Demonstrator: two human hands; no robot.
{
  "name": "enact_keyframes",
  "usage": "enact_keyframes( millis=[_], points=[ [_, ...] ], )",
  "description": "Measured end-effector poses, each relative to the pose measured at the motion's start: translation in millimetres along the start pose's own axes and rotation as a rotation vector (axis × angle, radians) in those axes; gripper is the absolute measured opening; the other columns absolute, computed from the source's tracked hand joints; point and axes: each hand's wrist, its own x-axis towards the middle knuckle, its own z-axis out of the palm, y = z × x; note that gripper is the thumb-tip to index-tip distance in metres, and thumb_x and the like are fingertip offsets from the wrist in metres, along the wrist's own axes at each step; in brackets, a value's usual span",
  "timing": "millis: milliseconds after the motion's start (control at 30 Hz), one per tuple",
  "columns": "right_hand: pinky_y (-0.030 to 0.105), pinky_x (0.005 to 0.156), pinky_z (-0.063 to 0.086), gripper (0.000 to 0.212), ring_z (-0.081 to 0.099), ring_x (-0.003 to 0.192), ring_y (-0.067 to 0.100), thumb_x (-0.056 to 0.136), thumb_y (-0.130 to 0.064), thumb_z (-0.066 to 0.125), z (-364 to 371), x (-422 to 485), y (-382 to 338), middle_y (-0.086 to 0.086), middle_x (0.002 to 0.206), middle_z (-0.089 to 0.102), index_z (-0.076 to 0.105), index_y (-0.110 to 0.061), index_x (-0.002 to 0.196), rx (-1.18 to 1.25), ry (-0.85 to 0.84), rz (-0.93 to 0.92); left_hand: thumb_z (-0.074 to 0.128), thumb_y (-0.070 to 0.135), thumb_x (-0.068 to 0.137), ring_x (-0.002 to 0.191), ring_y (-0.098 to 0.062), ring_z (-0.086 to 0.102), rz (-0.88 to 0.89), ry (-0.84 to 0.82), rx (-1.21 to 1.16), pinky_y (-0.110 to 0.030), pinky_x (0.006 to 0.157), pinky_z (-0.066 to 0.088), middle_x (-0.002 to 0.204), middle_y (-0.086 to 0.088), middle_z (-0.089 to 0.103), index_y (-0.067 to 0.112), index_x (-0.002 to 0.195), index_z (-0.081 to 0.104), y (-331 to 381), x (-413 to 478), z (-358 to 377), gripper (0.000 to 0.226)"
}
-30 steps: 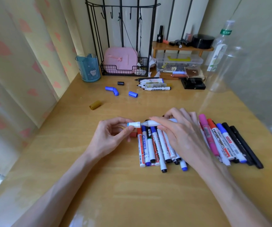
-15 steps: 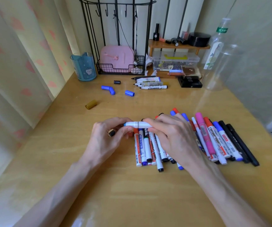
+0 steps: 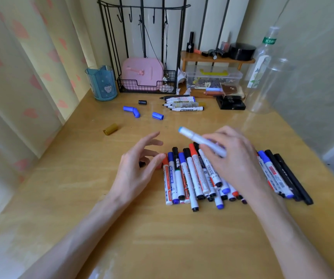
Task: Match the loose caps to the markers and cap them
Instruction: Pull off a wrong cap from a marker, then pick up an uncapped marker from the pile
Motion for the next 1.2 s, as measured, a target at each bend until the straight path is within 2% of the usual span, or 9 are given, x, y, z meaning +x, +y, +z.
enact_keyframes(
  millis=[100, 233, 333, 467, 700, 867, 1000, 1100, 1200],
  points=[
    [0.031, 0.065, 0.046, 0.020, 0.057, 0.073, 0.015, 0.094, -0.031, 0.074, -16, 5, 18, -0.007, 0.085, 0.063, 0.079, -0.024, 0.112, -0.056, 0.042, 0.250, 0.067, 0.022, 0.101, 0.093, -0.013, 0.076, -0.010, 0.057, 0.037, -0.020, 0.077, 0.054, 0.116, 0.011, 0.071, 0.023, 0.138, 0.061, -3, -1, -3, 0.038],
    [0.032, 0.070, 0.052, 0.027, 0.065, 0.075, 0.016, 0.093, -0.040, 0.072, -18, 2, 21, -0.014, 0.076, 0.066, 0.072, -0.028, 0.117, -0.065, -0.075, 0.366, 0.066, 0.017, 0.102, 0.089, -0.014, 0.076, 0.001, 0.072, 0.057, -0.018, 0.076, 0.053, 0.112, 0.009, 0.072, 0.021, 0.132, 0.065, -2, 0, -1, 0.031],
    [0.032, 0.064, 0.049, 0.024, 0.065, 0.075, 0.017, 0.093, -0.040, 0.069, -12, -1, 17, -0.012, 0.071, 0.065, 0.065, -0.031, 0.115, -0.144, -0.136, 0.348, 0.066, 0.016, 0.102, 0.087, -0.015, 0.076, -0.004, 0.062, 0.069, -0.019, 0.075, 0.054, 0.111, 0.009, 0.072, 0.021, 0.131, 0.066, -4, 1, 1, 0.030],
    [0.026, 0.050, 0.032, 0.022, 0.060, 0.070, 0.019, 0.096, -0.036, 0.066, -9, -2, 11, -0.012, 0.064, 0.055, 0.062, -0.028, 0.116, -0.193, -0.163, 0.294, 0.067, 0.019, 0.101, 0.093, -0.016, 0.075, 0.019, 0.055, 0.103, -0.028, 0.075, 0.056, 0.112, 0.010, 0.071, 0.021, 0.127, 0.069, -8, 3, 2, 0.026],
    [0.031, 0.054, 0.026, 0.029, 0.056, 0.060, 0.016, 0.098, -0.045, 0.064, -5, -3, 7, -0.006, 0.058, 0.054, 0.063, -0.026, 0.120, -0.203, -0.160, 0.254, 0.068, 0.022, 0.100, 0.104, -0.014, 0.069, 0.038, 0.071, 0.165, -0.029, 0.079, 0.055, 0.113, 0.012, 0.070, 0.022, 0.122, 0.071, -12, 5, -2, 0.023],
    [0.030, 0.067, 0.033, 0.029, 0.055, 0.060, 0.015, 0.098, -0.044, 0.064, -4, -3, 6, -0.007, 0.059, 0.054, 0.063, -0.026, 0.120, -0.196, -0.164, 0.257, 0.067, 0.024, 0.100, 0.103, -0.013, 0.069, 0.042, 0.076, 0.166, -0.021, 0.079, 0.052, 0.113, 0.013, 0.071, 0.022, 0.121, 0.072, -12, 6, -3, 0.022],
    [0.030, 0.064, 0.036, 0.019, 0.058, 0.060, 0.015, 0.099, -0.037, 0.064, -3, -4, 6, -0.006, 0.057, 0.056, 0.066, -0.024, 0.113, -0.209, -0.130, 0.280, 0.068, 0.022, 0.100, 0.103, -0.014, 0.069, 0.052, 0.079, 0.173, -0.021, 0.078, 0.052, 0.113, 0.012, 0.071, 0.021, 0.122, 0.072, -12, 7, -4, 0.023],
    [0.030, 0.067, 0.036, 0.013, 0.059, 0.068, 0.017, 0.097, -0.030, 0.065, -1, 0, 7, -0.010, 0.066, 0.058, 0.068, -0.023, 0.108, -0.193, -0.061, 0.263, 0.068, 0.022, 0.100, 0.103, -0.014, 0.069, 0.056, 0.079, 0.176, -0.023, 0.079, 0.053, 0.114, 0.012, 0.070, 0.021, 0.123, 0.072, -13, 8, -4, 0.023],
    [0.036, 0.081, 0.050, 0.021, 0.059, 0.083, 0.017, 0.096, -0.032, 0.069, 4, 8, 6, -0.010, 0.083, 0.061, 0.068, -0.023, 0.115, -0.129, -0.068, 0.194, 0.068, 0.023, 0.099, 0.102, -0.017, 0.069, 0.064, 0.076, 0.174, -0.024, 0.078, 0.053, 0.113, 0.012, 0.070, 0.021, 0.124, 0.071, -16, 9, -4, 0.025]
  ],
)
